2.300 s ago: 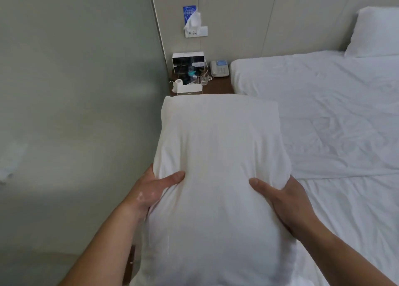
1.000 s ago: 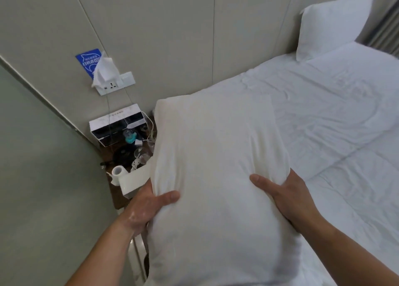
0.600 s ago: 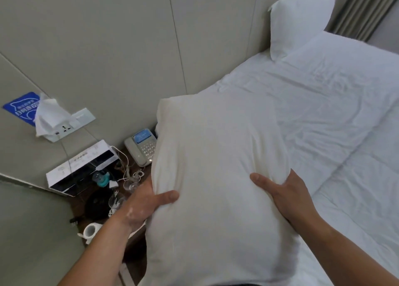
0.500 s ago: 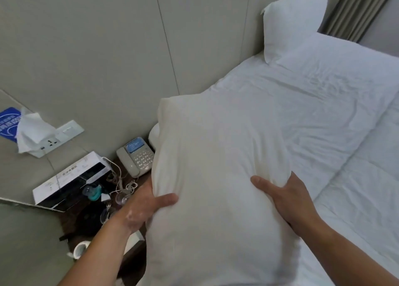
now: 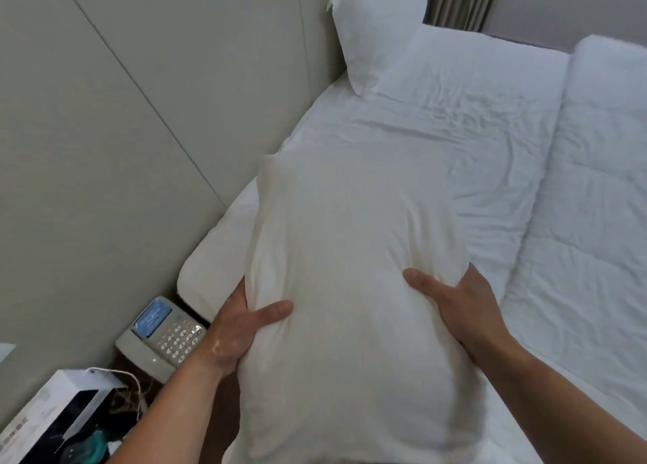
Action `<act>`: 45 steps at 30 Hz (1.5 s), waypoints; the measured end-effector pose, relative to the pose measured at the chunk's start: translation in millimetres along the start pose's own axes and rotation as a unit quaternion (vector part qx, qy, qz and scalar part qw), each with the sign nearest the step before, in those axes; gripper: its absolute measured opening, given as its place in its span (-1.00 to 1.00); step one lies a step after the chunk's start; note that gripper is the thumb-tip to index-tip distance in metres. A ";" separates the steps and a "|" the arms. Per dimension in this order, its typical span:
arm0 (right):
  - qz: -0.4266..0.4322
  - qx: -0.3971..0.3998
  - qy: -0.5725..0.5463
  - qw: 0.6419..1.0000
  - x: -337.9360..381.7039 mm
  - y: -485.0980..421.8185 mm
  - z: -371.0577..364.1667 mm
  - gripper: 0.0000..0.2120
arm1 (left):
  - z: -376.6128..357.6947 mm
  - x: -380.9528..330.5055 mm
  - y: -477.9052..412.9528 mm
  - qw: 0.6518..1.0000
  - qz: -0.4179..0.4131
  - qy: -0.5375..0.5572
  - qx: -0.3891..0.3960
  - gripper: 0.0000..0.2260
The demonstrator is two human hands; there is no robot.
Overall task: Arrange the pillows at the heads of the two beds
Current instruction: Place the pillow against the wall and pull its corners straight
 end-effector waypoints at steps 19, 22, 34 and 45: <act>-0.109 -0.092 -0.064 0.988 -1.7 -185.0 -135.1 -0.50 | 65.8 -65.4 -311.0 0.978 0.042 -0.140 0.147 -0.06; -0.124 -0.099 -0.075 0.984 -23.1 -209.6 -162.7 -0.49 | 79.4 -56.6 -352.9 0.972 0.048 -0.168 0.154 0.04; -0.233 -0.050 0.034 0.971 -108.6 -267.4 -236.4 -0.13 | 114.0 41.1 -429.3 0.954 0.074 -0.282 0.063 0.18; -0.119 0.126 0.539 0.824 -18.0 -277.6 -198.0 -0.46 | 137.4 49.7 -392.7 0.957 0.138 -0.252 0.032 0.23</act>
Point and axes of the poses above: each hand's wrist, its own y-axis away from the middle knuckle, its own z-axis out of the back of the hand, x = y × z, the point moved 6 cm from there along -y, towards the middle knuckle, and after that the axes turned 1 degree about -z, right-handed, at the moved point
